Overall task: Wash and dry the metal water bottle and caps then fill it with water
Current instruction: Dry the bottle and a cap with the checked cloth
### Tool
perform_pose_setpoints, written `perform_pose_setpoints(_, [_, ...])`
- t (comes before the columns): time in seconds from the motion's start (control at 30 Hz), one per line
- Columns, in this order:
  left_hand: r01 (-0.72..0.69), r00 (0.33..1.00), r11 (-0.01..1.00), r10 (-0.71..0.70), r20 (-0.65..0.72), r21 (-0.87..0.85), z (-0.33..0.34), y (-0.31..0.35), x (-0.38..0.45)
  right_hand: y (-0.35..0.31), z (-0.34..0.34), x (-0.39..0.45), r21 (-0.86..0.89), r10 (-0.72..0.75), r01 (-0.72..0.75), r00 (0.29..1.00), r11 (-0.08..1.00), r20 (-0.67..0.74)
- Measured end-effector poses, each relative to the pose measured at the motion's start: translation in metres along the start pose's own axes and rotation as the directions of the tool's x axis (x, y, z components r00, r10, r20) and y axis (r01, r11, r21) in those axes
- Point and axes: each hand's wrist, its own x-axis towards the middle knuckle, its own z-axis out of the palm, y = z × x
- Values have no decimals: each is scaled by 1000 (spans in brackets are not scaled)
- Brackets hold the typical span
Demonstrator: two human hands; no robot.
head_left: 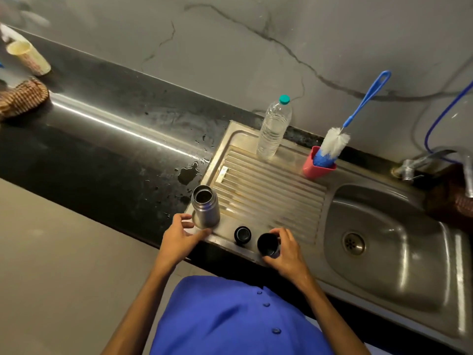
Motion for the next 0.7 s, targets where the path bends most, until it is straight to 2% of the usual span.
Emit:
perform_pose_setpoints(0.13, [-36, 998, 998, 34, 45, 49, 3, 3, 13, 12, 17, 0, -6, 44, -44, 998, 999, -40])
perform_pose_setpoints(0.3, [8, 998, 990, -17, 64, 142, -4, 3, 22, 8, 11, -4, -46, 45, -47, 998, 998, -48])
perform_pose_setpoints(0.4, [20, 999, 975, -29, 34, 223, -28, 10, 24, -7, -17, -3, 22, 34, -31, 985, 999, -167])
perform_pose_setpoints(0.5, [-17, 994, 936, 54, -95, 351, -69, 32, 35, -24, -58, 22, 67, -5, 27, 949, 997, -314])
perform_pose_setpoints(0.57, [-109, 973, 952, 161, -165, 288, -95, 59, 44, -36, -81, 52, 107, -22, 62, 941, 992, -337])
perform_pose_setpoints(0.63, [-227, 945, 971, 237, -224, 74, -112, 100, 48, -49, -96, 85, 190, 7, 54, 951, 980, -309])
perform_pose_setpoints(0.7, [-385, 902, 922, 366, -231, -45, -114, 147, 47, -60, -104, 117, 275, 49, 28, 962, 961, -267])
